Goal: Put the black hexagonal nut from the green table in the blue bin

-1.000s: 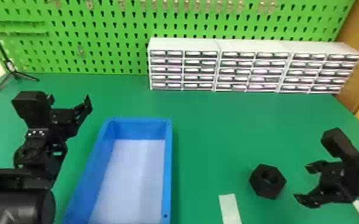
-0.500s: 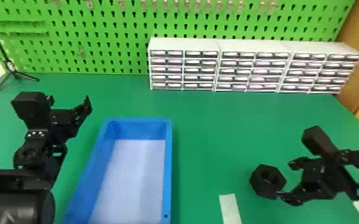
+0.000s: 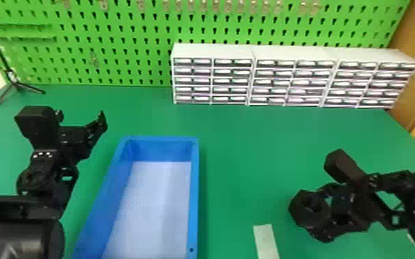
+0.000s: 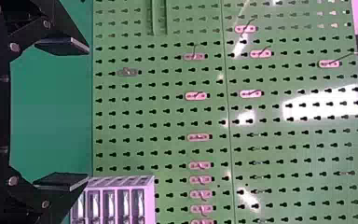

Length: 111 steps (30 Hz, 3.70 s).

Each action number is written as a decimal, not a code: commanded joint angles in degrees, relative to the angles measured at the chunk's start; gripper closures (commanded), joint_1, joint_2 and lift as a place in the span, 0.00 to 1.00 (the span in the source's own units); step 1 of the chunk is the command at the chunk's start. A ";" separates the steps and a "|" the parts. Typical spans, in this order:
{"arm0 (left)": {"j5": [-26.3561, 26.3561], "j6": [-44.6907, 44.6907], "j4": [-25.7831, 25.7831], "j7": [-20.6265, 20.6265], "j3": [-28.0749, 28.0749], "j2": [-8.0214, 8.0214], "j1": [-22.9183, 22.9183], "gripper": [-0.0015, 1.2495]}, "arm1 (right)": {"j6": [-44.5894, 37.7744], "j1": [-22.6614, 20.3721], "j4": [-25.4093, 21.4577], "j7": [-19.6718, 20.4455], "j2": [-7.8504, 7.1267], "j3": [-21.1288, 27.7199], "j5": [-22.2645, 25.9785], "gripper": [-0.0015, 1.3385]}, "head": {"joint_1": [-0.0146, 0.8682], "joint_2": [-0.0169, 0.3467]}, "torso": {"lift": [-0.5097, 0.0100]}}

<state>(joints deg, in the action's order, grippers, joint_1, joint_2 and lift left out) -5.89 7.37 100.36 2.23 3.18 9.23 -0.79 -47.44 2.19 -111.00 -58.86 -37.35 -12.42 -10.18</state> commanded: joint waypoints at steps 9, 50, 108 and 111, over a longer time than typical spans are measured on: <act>0.00 0.01 -0.51 0.06 -0.46 0.00 -0.35 0.24 | -0.90 1.24 1.23 -2.23 0.79 -4.01 -5.64 0.09 | 0.79 0.12 | 0.80; -1.05 -0.34 -0.51 -0.03 -0.37 0.00 -0.18 0.24 | -0.20 4.67 8.00 -4.42 3.95 -7.17 -9.51 0.21 | 0.79 0.12 | 0.80; -0.88 -0.34 -0.60 -0.03 -0.81 0.00 -0.44 0.24 | -3.54 11.00 5.89 -6.09 1.31 -1.99 3.59 0.73 | 0.79 0.12 | 0.80; -0.79 -0.34 -0.60 0.06 -0.81 0.00 -0.53 0.24 | -3.71 12.23 5.89 -6.01 1.40 -2.25 6.75 0.73 | 0.79 0.12 | 0.80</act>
<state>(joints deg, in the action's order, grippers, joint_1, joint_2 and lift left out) -6.80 7.03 99.76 2.25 2.40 9.23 -1.16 -50.96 12.83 -105.07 -64.94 -36.00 -14.44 -7.24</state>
